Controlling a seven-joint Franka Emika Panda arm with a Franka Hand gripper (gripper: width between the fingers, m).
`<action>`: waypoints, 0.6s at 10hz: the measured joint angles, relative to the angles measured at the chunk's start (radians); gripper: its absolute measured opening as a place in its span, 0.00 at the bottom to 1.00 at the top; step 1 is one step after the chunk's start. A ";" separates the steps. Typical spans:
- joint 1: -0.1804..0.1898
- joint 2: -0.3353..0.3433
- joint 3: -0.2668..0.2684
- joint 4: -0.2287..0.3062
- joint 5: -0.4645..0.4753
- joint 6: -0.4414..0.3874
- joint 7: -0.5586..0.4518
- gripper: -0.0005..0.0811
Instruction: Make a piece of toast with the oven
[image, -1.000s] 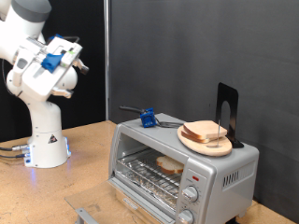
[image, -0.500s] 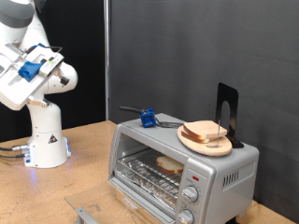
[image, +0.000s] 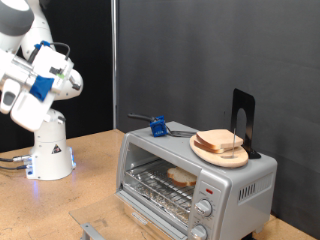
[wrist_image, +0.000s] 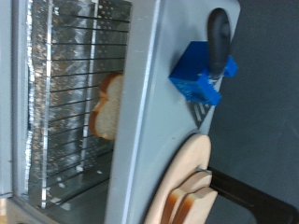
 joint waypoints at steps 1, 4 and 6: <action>0.000 0.038 -0.011 0.025 0.000 -0.020 -0.003 1.00; -0.003 0.117 -0.065 0.087 -0.027 -0.089 -0.012 1.00; -0.006 0.157 -0.074 0.092 -0.034 -0.054 -0.033 1.00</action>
